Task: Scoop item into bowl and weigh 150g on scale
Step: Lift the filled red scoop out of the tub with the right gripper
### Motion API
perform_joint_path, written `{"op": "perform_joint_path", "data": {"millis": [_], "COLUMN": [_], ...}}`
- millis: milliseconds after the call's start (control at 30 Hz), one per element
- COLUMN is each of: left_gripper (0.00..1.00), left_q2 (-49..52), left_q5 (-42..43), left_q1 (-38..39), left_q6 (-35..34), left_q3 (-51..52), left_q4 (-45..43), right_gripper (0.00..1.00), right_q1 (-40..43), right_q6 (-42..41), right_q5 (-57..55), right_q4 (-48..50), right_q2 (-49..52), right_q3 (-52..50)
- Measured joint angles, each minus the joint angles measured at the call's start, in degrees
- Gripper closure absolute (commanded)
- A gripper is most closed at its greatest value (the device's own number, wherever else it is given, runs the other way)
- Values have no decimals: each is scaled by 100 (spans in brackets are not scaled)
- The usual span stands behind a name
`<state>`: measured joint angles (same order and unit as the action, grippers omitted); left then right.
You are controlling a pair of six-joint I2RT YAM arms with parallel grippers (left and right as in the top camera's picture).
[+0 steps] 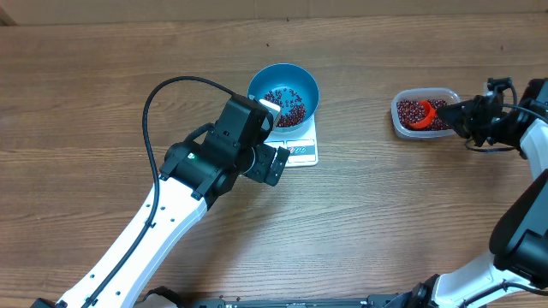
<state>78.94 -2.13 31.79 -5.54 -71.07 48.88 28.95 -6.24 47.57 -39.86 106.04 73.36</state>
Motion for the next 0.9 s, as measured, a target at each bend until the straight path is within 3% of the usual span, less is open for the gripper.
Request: {"op": "perform_joint_path", "data": {"millis": [900], "left_gripper": [0], "left_q2": [0], "left_q5": [2], "left_q1": [0], "left_q6": [0], "left_q3": [0], "left_q4": [0], "right_gripper": [96], "right_q1": [411], "right_q6": [175], "right_q5": [2028], "right_q4": [-37], "right_q2": [0], "right_q3": [0]}}
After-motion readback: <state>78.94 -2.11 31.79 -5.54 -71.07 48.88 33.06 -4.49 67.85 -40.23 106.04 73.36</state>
